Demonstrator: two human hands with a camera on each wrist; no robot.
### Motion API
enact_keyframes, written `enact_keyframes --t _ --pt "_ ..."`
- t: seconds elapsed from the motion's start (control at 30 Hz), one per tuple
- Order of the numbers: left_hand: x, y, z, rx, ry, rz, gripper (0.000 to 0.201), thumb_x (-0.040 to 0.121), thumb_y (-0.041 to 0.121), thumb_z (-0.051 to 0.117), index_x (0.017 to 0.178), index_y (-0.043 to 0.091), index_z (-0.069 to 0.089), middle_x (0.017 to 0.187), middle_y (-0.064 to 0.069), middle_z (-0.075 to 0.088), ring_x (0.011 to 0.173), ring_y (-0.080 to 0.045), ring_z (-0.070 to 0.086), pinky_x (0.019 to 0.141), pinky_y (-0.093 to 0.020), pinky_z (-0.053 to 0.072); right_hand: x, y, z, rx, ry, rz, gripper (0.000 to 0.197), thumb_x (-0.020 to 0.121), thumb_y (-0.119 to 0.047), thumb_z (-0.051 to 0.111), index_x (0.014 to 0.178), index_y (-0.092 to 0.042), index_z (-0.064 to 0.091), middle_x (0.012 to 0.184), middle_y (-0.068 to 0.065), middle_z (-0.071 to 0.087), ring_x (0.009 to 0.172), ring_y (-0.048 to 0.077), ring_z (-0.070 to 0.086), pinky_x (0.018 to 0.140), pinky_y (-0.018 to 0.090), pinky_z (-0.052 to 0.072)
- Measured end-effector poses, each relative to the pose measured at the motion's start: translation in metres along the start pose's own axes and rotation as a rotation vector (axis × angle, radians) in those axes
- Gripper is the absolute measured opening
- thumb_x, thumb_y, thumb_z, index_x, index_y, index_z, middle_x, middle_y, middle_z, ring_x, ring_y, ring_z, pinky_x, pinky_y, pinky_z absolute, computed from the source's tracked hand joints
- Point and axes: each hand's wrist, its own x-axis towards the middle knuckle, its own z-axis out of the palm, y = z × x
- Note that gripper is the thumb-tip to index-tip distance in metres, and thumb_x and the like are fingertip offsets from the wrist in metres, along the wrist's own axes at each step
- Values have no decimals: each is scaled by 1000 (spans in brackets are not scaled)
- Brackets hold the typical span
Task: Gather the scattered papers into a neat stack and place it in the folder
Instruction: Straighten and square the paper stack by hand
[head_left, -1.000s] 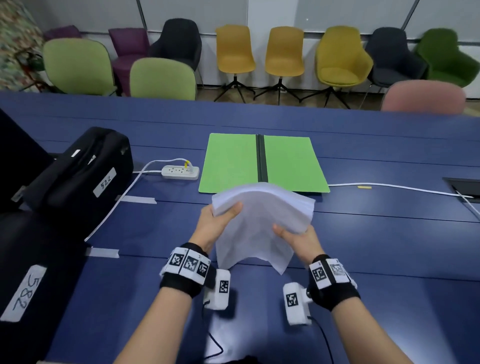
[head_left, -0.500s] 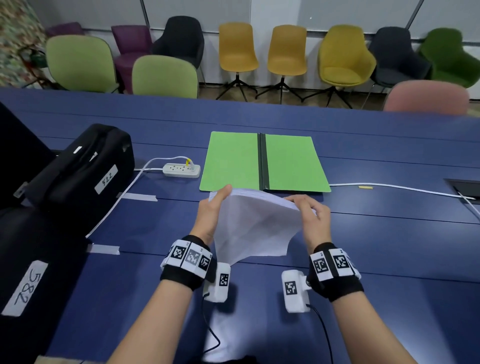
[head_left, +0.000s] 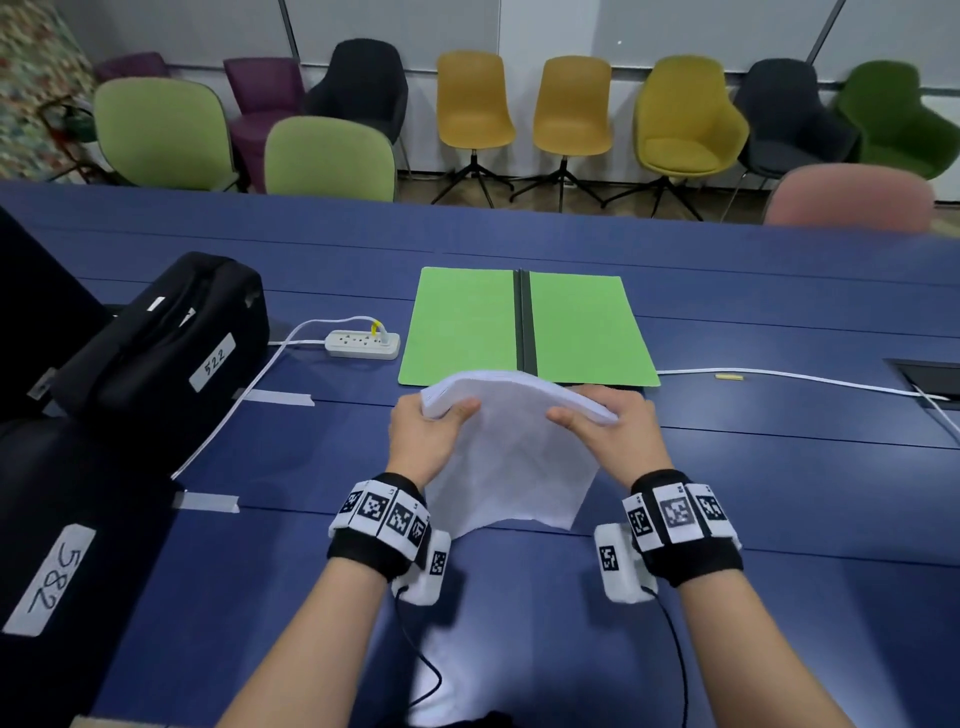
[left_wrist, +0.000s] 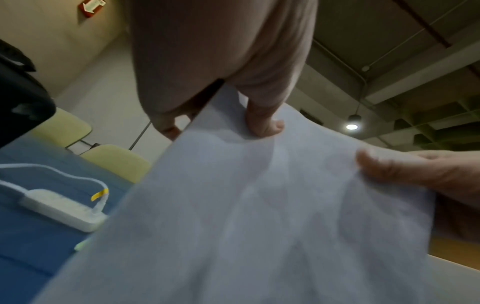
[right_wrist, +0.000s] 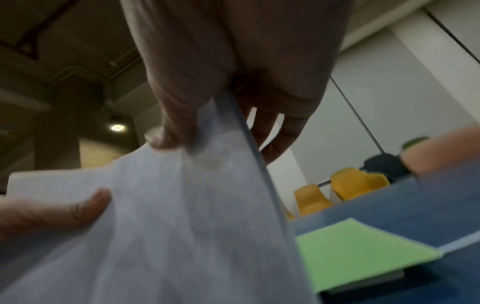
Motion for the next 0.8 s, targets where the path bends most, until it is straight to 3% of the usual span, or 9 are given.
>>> enact_keyframes --t 0.1,0.17,0.27,0.33,0.43,0.53,0.63,0.73,0.8 --pt "-2 17 -1 193 60 135 33 73 32 78 52 21 56 52 4 56 59 -24 50 64 -31 46 7 -7 -14 -443 -13 -55 22 76 -44 69 84 -24 71 69 2 68 74 27 60 69 32 44" --pt "-7 32 2 319 -4 301 47 76 33 76 46 20 43 42 6 39 51 -21 36 56 -31 35 9 -18 -21 -664 -6 -107 16 77 -43 68 83 -28 68 71 0 68 79 29 59 73 33 40" --pt "-13 49 7 545 -139 514 40 76 42 69 53 16 49 50 2 45 56 -30 47 54 -36 38 8 -32 -19 -507 -153 -108 28 77 -38 69 60 -23 54 53 -2 50 64 26 47 57 32 33" --pt "-12 50 7 565 -193 549 29 76 38 72 64 13 64 54 2 51 60 -28 51 57 -35 42 7 -34 -10 -355 -245 -138 24 80 -39 67 67 -20 62 53 -3 52 60 22 47 56 31 35" --pt "-10 47 0 388 -297 422 13 70 36 80 67 27 72 53 5 57 54 -13 43 56 -28 39 5 -21 -4 -241 -208 -180 26 80 -48 58 93 -29 69 69 0 70 72 25 61 68 36 51" --pt "6 17 -23 590 -367 230 22 67 39 81 58 28 65 57 8 64 61 -19 60 62 -31 47 6 1 -7 -62 -103 -89 21 75 -47 58 79 -30 70 72 4 72 70 22 65 71 40 52" --pt "27 -26 -59 663 -428 -6 31 71 43 77 68 14 69 70 -4 68 68 -25 60 67 -33 48 5 21 -17 93 24 14 16 82 -28 65 67 -35 65 60 -18 67 60 0 57 64 27 47" --pt "29 -47 -72 260 -358 -119 14 86 18 69 75 9 71 72 -2 69 74 -19 60 77 -33 50 3 37 -22 264 113 90 26 90 -6 58 71 -23 62 50 -24 60 48 -10 49 54 11 42" --pt "29 -52 -67 -13 -223 -115 8 88 16 66 81 13 69 73 8 73 84 -19 61 83 -34 49 3 44 -18 353 143 126 21 91 -4 55 78 -17 63 53 -22 63 49 -9 53 54 9 46"
